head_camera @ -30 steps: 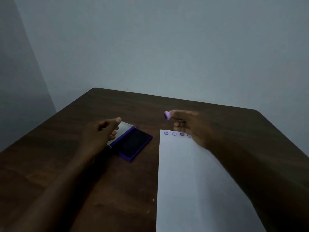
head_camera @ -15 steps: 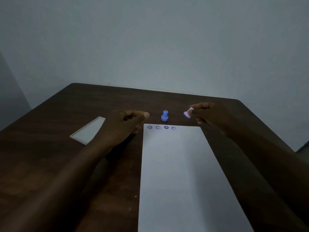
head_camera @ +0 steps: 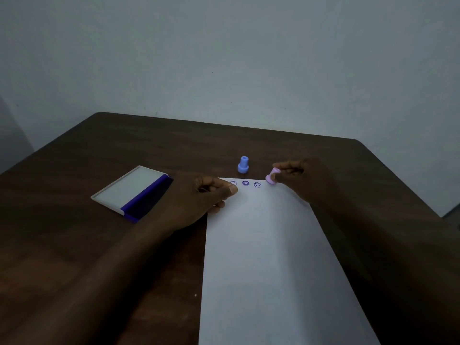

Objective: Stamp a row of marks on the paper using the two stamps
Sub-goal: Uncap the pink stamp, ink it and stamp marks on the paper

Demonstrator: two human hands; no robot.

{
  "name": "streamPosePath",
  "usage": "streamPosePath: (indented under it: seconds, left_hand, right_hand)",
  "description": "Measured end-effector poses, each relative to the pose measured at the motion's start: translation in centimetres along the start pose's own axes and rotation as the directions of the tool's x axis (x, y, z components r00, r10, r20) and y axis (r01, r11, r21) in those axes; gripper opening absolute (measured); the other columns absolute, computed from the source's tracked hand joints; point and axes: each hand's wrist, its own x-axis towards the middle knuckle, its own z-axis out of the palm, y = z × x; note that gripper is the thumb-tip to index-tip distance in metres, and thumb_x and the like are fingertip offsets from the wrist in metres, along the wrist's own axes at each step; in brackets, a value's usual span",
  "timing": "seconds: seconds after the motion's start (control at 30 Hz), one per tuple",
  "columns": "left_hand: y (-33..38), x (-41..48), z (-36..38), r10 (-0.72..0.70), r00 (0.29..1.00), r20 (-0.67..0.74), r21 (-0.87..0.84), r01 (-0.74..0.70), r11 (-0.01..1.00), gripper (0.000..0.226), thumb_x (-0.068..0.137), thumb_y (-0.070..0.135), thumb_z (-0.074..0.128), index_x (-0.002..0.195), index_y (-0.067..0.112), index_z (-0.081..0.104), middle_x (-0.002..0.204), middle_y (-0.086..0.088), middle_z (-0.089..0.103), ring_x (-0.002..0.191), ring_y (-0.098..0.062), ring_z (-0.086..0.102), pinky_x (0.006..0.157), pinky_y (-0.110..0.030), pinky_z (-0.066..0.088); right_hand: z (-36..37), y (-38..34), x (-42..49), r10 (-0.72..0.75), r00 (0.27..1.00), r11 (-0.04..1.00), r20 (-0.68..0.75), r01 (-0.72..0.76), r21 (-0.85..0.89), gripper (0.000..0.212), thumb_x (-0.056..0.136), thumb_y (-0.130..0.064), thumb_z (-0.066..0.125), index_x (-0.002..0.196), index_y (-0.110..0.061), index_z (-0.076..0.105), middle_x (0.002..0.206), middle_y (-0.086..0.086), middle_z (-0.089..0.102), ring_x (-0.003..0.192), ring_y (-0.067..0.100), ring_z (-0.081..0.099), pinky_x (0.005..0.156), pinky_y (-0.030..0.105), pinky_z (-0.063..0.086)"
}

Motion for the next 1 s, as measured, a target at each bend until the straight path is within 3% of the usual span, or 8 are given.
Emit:
streamPosePath:
  seconds: [0.1,0.27,0.5,0.63,0.73,0.8,1.0]
  left_hand:
    - [-0.1,0.1,-0.1,-0.003,1.0,-0.02,0.018,0.004,1.0,0.011,0.079,0.039,0.072,0.084,0.031,0.076,0.077,0.003,0.077,0.066,-0.002,0.07,0.055,-0.009,0.05]
    - [-0.6,0.6,-0.4,-0.041,0.999,-0.034,0.024,0.042,0.999,0.015,0.078,0.041,0.073,0.088,0.031,0.077,0.079,0.004,0.077,0.074,-0.01,0.074,0.066,-0.02,0.06]
    - [-0.5,0.5,-0.4,-0.062,0.998,-0.024,0.0,0.062,0.998,0.016,0.081,0.034,0.073,0.093,0.024,0.078,0.082,0.003,0.077,0.076,-0.012,0.074,0.068,-0.021,0.06]
    - [-0.6,0.5,-0.3,-0.069,0.997,-0.036,-0.004,0.069,0.998,0.013,0.079,0.036,0.074,0.087,0.027,0.078,0.078,0.004,0.077,0.074,-0.011,0.074,0.066,-0.021,0.06]
    - [-0.7,0.6,-0.3,-0.065,0.997,-0.038,0.009,0.065,0.998,0.015,0.08,0.036,0.074,0.088,0.025,0.078,0.079,0.002,0.077,0.075,-0.011,0.075,0.068,-0.022,0.06]
    - [-0.6,0.5,-0.3,-0.063,0.997,-0.036,0.016,0.063,0.998,0.017,0.08,0.036,0.073,0.09,0.023,0.079,0.08,0.002,0.077,0.075,-0.012,0.075,0.069,-0.023,0.061]
    - [-0.4,0.4,-0.3,-0.061,0.997,-0.043,0.032,0.063,0.998,0.014,0.081,0.034,0.072,0.09,0.024,0.077,0.08,0.003,0.076,0.071,-0.009,0.073,0.065,-0.018,0.059]
  right_hand:
    - [0.3,0.2,0.1,-0.012,1.0,0.999,-0.003,0.012,-0.043,0.016,0.076,-0.018,0.08,0.092,-0.021,0.078,0.094,-0.008,0.073,0.079,-0.011,0.061,0.07,-0.002,0.039]
    - [0.6,0.5,0.3,0.003,1.0,0.997,0.001,-0.003,-0.071,0.027,0.078,-0.022,0.079,0.104,-0.015,0.076,0.098,-0.003,0.074,0.085,0.004,0.063,0.063,-0.006,0.037]
    - [0.7,0.7,0.1,-0.001,1.0,0.995,-0.003,0.001,-0.103,0.032,0.076,-0.023,0.08,0.106,-0.015,0.075,0.083,-0.006,0.071,0.059,-0.022,0.055,0.058,-0.004,0.036]
    - [0.7,0.7,0.0,0.01,1.0,0.994,-0.002,-0.01,-0.104,0.031,0.077,-0.022,0.08,0.107,-0.015,0.075,0.084,-0.005,0.072,0.062,-0.014,0.057,0.058,-0.004,0.036]
    - [0.9,0.7,-0.2,-0.002,1.0,0.994,0.001,0.002,-0.113,0.028,0.078,-0.02,0.079,0.105,-0.014,0.075,0.075,-0.012,0.068,0.056,-0.019,0.055,0.056,-0.002,0.036]
    - [1.0,0.6,-0.2,-0.007,1.0,0.991,0.003,0.008,-0.133,0.028,0.078,-0.02,0.079,0.105,-0.014,0.075,0.081,-0.008,0.071,0.058,-0.02,0.055,0.058,-0.003,0.036]
    - [1.2,0.7,-0.4,-0.044,0.999,0.984,-0.025,0.039,-0.172,0.025,0.079,-0.023,0.078,0.102,-0.017,0.077,0.108,-0.004,0.075,0.082,0.002,0.063,0.065,-0.003,0.038]
